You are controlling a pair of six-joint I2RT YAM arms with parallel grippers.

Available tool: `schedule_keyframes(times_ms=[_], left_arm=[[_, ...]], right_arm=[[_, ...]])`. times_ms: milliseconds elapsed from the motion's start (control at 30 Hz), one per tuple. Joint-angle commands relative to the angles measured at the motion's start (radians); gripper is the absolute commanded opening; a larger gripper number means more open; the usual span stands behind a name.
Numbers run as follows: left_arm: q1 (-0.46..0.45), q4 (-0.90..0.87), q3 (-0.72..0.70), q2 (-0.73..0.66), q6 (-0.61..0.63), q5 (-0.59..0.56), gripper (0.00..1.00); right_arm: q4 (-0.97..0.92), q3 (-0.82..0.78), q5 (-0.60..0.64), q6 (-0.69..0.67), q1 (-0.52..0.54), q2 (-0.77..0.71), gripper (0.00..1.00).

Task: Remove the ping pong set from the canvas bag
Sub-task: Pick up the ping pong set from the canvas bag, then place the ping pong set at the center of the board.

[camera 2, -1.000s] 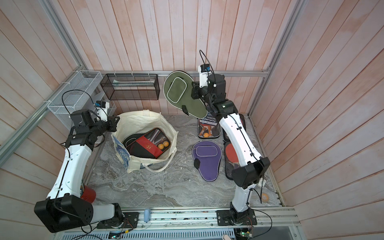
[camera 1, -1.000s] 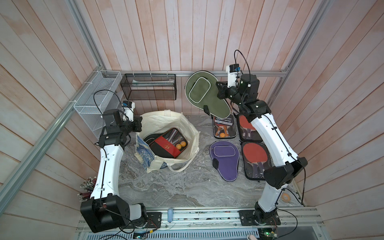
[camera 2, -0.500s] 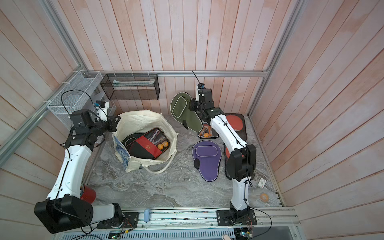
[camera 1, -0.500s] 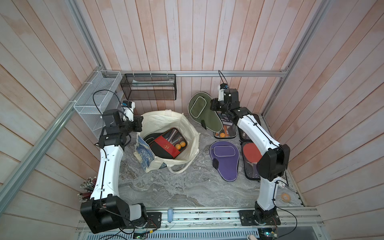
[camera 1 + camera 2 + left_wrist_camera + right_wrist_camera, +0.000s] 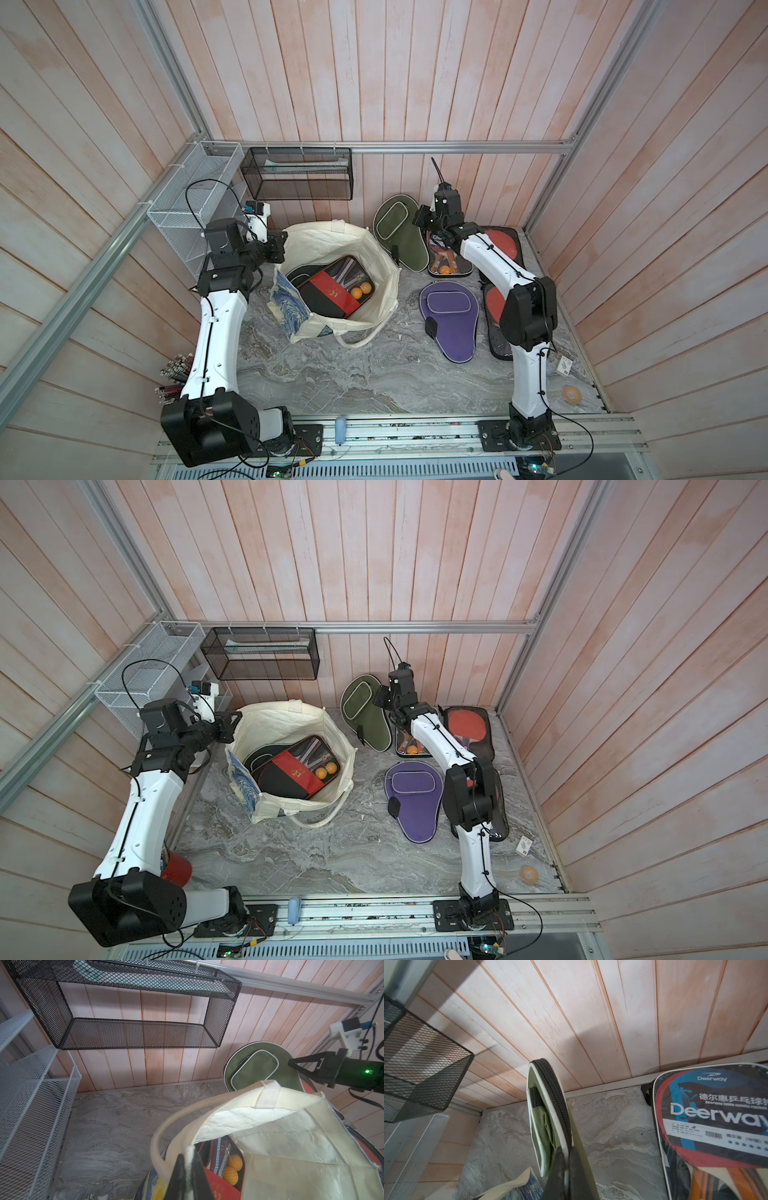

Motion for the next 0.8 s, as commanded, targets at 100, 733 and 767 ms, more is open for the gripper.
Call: schedule_keyframes(times_ms=[100,733,767], left_arm=[[0.0,0.125,0.003,-0.022,-0.007,0.049,0.0],[0.0,0.13,-0.012,-0.018,-0.001,0.064,0.0],[0.0,0.129,-0.012,-0.017,-0.001,0.064,0.0]], right_arm=[[0.048,0.024,0.067,0.171,0.02,0.078,0.0],[0.014,0.055,0.199,0.321,0.036,0.271,0.0],[0.007,0.06,0.205,0.321,0.036,0.281,0.0]])
